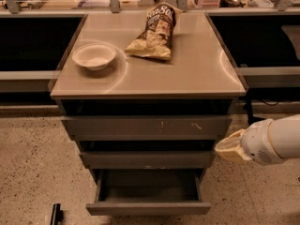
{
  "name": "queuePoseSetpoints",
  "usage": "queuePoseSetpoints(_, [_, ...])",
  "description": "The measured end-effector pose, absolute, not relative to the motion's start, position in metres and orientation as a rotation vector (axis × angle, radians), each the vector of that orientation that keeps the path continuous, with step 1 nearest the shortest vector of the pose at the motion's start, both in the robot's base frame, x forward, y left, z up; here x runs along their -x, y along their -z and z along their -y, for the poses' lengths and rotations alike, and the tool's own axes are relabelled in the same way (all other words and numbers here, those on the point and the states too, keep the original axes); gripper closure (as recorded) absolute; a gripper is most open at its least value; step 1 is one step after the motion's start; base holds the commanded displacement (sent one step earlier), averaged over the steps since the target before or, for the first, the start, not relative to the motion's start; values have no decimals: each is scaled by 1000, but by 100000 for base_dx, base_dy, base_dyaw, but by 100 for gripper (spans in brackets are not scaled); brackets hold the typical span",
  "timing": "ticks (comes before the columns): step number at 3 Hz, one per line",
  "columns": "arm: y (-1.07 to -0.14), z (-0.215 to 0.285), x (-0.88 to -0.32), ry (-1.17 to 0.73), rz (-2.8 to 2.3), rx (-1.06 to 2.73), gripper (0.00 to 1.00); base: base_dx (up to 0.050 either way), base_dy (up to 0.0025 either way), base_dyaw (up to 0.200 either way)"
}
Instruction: Close bottom drawer
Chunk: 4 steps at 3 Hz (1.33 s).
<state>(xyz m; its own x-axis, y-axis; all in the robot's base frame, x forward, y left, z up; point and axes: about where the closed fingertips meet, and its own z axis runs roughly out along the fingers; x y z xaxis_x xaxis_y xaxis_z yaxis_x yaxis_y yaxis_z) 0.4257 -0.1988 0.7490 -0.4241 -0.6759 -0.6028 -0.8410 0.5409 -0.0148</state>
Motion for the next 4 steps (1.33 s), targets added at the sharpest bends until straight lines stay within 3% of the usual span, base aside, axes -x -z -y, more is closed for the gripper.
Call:
queuePoseSetpoints(1, [-694, 196, -430, -467, -2210, 1153, 100, 0, 0, 0])
queuePoseSetpoints(2, [-630, 185, -428, -660, -2184, 1109, 100, 0, 0, 0])
queuePoseSetpoints(4, [-597, 184, -417, -731, -2181, 1087, 100, 0, 0, 0])
